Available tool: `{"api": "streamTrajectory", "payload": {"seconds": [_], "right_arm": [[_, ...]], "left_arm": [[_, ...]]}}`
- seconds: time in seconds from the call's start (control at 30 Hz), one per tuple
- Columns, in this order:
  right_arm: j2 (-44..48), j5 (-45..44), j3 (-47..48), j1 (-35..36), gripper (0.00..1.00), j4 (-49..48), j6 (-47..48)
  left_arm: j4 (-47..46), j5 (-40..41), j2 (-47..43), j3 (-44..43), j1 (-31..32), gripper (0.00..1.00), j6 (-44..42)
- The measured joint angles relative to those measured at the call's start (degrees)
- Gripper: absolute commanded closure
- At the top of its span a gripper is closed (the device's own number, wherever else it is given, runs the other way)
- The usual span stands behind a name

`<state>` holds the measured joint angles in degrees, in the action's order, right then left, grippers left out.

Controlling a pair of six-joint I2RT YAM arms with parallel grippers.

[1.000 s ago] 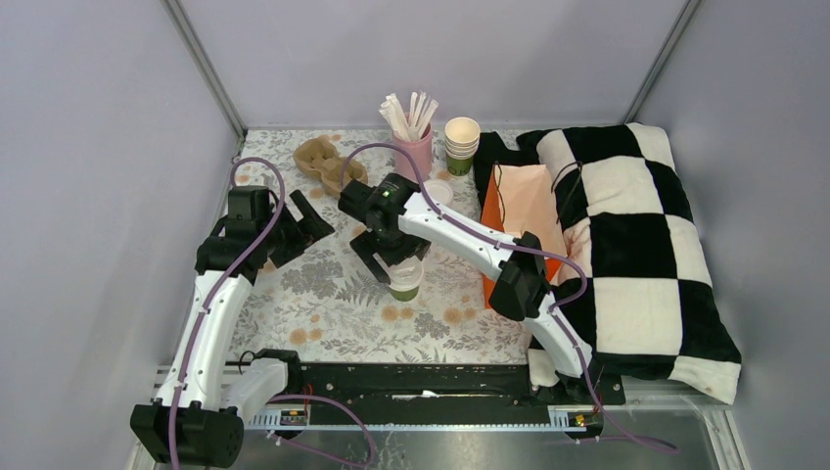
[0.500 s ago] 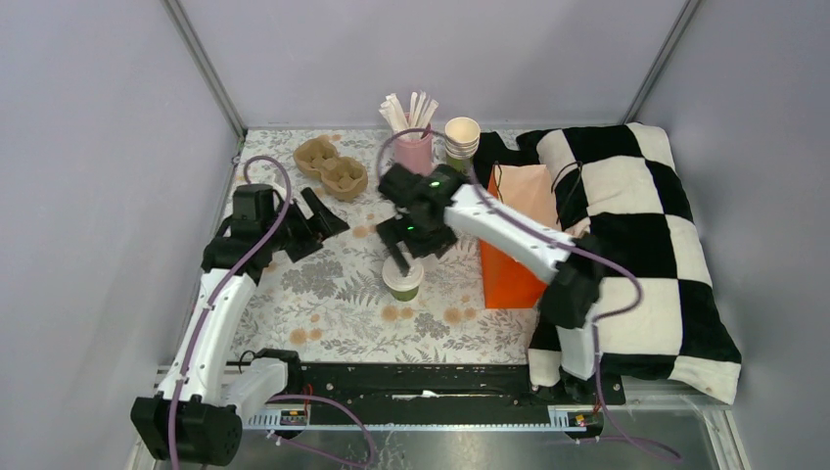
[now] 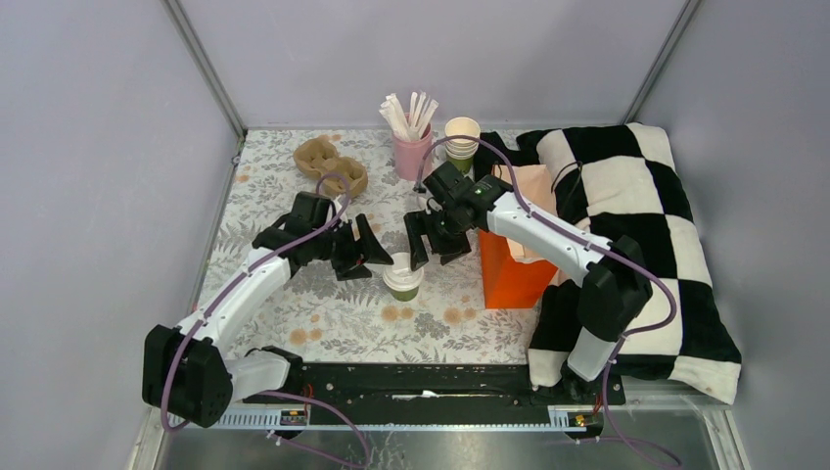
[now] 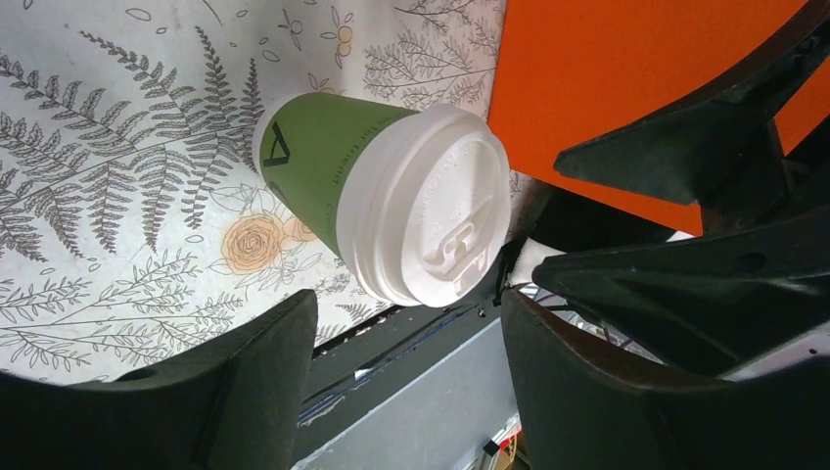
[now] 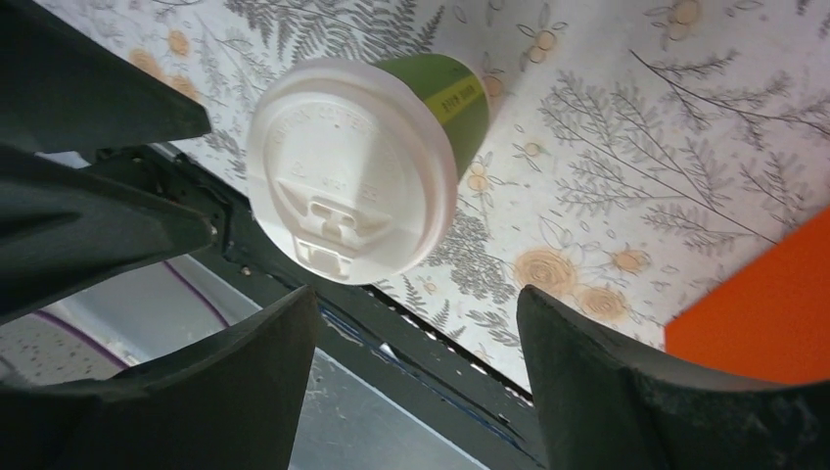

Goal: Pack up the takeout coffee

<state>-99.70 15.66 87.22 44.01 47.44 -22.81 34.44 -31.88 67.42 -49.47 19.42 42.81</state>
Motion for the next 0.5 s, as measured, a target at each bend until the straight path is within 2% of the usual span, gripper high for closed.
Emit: {"api": "streamTrajectory", "payload": {"seconds": [0.33,0.5], "right_arm": [[-1.4,5.5,-1.9,-0.5,0.27,-6.6,-2.8],[-2.8,6.7,-1.9,-0.5,0.33,-7.6,-3.0]], "left_arm": [[-2.7,0.2,1.2,2.8,0.0,0.41,0.2],[-4.7,0.3,2.0,4.1,0.0,0.48,0.2]]}}
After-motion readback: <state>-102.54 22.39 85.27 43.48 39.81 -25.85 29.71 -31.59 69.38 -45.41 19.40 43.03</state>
